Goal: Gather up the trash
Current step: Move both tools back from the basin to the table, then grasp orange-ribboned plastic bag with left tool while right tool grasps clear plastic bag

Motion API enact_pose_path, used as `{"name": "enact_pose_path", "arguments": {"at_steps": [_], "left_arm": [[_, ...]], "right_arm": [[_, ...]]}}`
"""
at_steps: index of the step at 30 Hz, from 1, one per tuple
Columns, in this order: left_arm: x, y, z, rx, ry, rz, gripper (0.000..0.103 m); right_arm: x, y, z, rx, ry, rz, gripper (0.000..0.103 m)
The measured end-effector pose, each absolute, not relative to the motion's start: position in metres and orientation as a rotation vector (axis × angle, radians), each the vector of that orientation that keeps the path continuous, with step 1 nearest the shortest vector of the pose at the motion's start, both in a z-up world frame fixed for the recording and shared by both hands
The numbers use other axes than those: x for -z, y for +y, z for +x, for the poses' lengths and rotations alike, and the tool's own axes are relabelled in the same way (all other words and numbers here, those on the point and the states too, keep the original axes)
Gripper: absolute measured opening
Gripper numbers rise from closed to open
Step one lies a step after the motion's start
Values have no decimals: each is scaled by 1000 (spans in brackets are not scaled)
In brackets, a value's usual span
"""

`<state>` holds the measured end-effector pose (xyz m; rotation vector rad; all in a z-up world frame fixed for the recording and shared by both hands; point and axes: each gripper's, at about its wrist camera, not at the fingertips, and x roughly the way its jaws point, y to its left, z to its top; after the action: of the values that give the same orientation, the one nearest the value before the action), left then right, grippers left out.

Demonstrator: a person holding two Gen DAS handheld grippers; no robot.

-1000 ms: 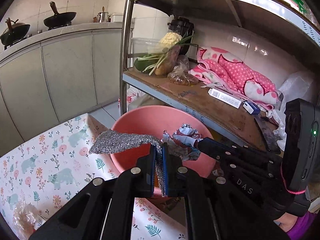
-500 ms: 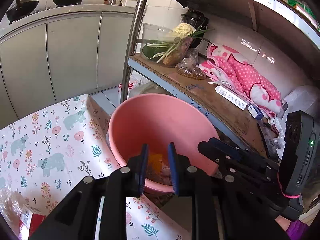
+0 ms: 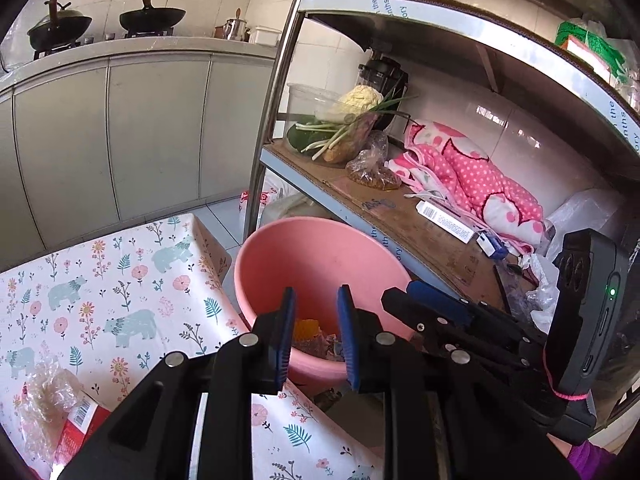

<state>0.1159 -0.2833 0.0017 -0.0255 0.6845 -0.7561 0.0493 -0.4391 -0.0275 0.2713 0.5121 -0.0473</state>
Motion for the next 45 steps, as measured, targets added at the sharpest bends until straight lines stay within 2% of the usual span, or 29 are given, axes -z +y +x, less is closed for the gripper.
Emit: {"name": "enact_pose_path", "arguments": {"at_steps": [2,5,28,38,45], "left_arm": [[-9,-274,110,747,666,-36,27],[-18,-258,101,743,644,-51,29],[-45,-70,45,473,554,-112,30],[-26,12,29,296,594,-152,30],[11,31,24,263,692,-165,30]], "right_arm": [[22,-430,47,29,502,260,44],[15,-416,43,1,493,237,44],[10,-319,23,-239,517,167,44],[27,-281,28,-349,583,132,44],[41,-267,34,-391,632,123,44]]}}
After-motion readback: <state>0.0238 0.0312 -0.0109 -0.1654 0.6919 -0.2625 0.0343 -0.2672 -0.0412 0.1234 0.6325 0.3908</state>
